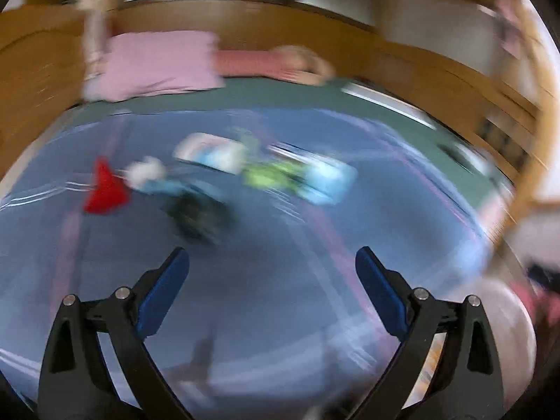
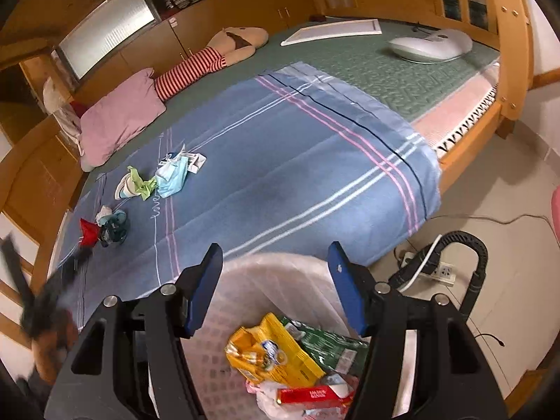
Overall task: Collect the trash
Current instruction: 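Carry both items over the wastebasket and open both grippers to drop them, then grasp the dark green bag with the left gripper while the right gripper grasps the blue cloth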
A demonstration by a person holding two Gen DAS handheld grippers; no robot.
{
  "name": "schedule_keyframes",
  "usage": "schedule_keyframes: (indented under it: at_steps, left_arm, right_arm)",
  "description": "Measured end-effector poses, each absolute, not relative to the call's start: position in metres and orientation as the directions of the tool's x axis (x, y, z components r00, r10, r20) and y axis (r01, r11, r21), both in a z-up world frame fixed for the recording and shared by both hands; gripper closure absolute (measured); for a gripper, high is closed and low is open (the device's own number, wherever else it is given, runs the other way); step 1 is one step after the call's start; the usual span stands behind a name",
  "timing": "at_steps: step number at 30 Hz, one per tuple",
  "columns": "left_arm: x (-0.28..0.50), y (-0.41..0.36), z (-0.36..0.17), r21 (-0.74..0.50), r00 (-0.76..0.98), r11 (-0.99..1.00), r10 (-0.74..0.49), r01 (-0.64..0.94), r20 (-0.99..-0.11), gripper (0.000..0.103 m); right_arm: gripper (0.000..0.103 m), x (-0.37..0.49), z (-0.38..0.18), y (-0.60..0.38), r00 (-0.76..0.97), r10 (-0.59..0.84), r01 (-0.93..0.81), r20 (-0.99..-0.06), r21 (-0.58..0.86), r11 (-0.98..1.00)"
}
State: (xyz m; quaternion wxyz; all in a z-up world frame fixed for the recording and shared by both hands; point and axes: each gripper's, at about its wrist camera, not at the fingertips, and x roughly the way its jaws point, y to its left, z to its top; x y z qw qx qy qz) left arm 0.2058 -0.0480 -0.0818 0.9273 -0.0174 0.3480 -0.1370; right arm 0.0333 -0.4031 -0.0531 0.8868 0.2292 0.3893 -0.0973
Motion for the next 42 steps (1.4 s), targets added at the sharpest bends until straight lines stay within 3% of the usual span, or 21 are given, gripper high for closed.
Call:
schedule_keyframes:
  at_steps: [4,7,10,11,12,15,22,27,35,36,37,39,42]
  left_arm:
    - [0.279,-0.015,-0.115,-0.172,0.688,0.981,-0.186,0.091,-0.701,0.007]
    - [0.303,-0.003,-0.131,-0.315,0.618,0.946,-0.293,0.077,-0.729,0.007]
    - [0.317,-0.019,-0.143,-0.248,0.572,0.956,-0.292,0.155,-0.767,0.009]
    - [0.317,-0.024,-0.146,-0.223,0.559,0.959,-0.285,0.177,-0.779,0.023]
    - [0.318,-0.028,-0.151,-0.222,0.53,0.953,-0.299,0.205,-0.793,0.044]
    - [0.313,-0.023,-0.148,-0.218,0.524,0.957,-0.288,0.193,-0.802,0.047]
    - [0.254,0.05,-0.124,-0.46,0.531,0.888,-0.387,-0.005,-0.753,0.048]
    - [0.209,0.093,-0.114,-0.345,0.628,0.912,-0.136,-0.223,-0.766,0.048]
    - [0.2,0.101,-0.115,-0.235,0.64,0.934,-0.01,-0.268,-0.768,0.047]
    - [0.2,0.101,-0.115,-0.223,0.64,0.937,0.002,-0.27,-0.768,0.047]
    - [0.203,0.097,-0.114,-0.218,0.64,0.937,0.007,-0.272,-0.768,0.047]
    - [0.2,0.103,-0.111,-0.214,0.638,0.937,0.012,-0.276,-0.77,0.047]
    - [0.197,0.105,-0.109,-0.202,0.64,0.941,0.02,-0.272,-0.768,0.047]
  right_arm:
    - [0.037,0.059,-0.054,-0.392,0.658,0.011,0.327,-0.753,0.299,0.897]
    - [0.037,0.083,-0.056,-0.38,0.642,0.017,0.308,-0.766,0.279,0.909]
    - [0.037,0.111,-0.06,-0.365,0.629,0.055,0.284,-0.775,0.295,0.912]
    - [0.037,0.119,-0.061,-0.359,0.627,0.067,0.272,-0.776,0.299,0.915]
    - [0.037,0.13,-0.06,-0.35,0.628,0.083,0.251,-0.774,0.303,0.92]
    - [0.037,0.161,-0.057,-0.321,0.635,0.122,0.183,-0.763,0.302,0.935]
    - [0.037,0.228,-0.058,-0.245,0.645,0.186,0.025,-0.742,0.263,0.964]
    - [0.037,0.29,-0.077,-0.165,0.587,0.258,-0.123,-0.768,0.23,0.965]
    - [0.037,0.362,-0.135,-0.081,0.5,0.15,-0.171,-0.853,0.072,0.983]
    - [0.043,0.364,-0.142,-0.074,0.489,0.138,-0.179,-0.861,0.056,0.982]
    - [0.059,0.363,-0.144,-0.071,0.484,0.135,-0.184,-0.865,0.05,0.982]
    - [0.07,0.358,-0.148,-0.066,0.482,0.126,-0.201,-0.867,0.03,0.979]
    - [0.074,0.348,-0.142,-0.069,0.48,0.135,-0.211,-0.867,0.036,0.977]
